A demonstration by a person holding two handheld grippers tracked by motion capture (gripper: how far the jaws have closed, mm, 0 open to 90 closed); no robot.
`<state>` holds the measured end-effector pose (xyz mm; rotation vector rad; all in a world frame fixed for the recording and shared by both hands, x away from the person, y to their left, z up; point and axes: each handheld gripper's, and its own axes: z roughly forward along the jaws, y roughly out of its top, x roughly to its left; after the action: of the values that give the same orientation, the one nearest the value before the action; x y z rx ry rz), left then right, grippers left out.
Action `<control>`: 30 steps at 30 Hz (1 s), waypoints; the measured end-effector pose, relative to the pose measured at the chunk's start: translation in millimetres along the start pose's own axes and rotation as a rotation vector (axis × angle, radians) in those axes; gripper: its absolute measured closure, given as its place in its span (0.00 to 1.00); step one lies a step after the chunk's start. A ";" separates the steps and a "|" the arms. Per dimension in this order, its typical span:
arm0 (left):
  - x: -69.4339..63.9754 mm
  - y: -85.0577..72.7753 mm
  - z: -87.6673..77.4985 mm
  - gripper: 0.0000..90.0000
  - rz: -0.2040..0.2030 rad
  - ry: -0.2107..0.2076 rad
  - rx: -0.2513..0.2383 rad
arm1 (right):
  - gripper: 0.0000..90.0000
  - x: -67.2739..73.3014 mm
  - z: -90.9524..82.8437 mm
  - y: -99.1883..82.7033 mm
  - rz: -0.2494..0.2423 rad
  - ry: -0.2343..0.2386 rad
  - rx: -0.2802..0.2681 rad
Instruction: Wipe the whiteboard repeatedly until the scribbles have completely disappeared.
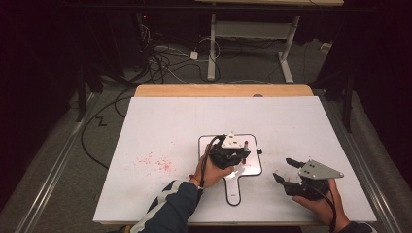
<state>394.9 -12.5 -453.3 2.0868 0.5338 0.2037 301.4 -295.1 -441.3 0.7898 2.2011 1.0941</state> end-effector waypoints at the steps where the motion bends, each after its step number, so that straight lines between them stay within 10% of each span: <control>1: 1.4 -1.5 -1.6 0.88 -0.006 0.000 -0.003 | 0.37 -0.1 -0.2 0.1 0.002 0.000 -0.001; 30: 23.2 -48.4 -73.2 0.87 -0.086 0.049 0.018 | 0.37 0.4 1.5 0.3 0.002 -0.005 0.006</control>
<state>376.1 76.3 -455.3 2.0758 0.6557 0.2017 302.2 -293.9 -441.9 0.7960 2.2016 1.0857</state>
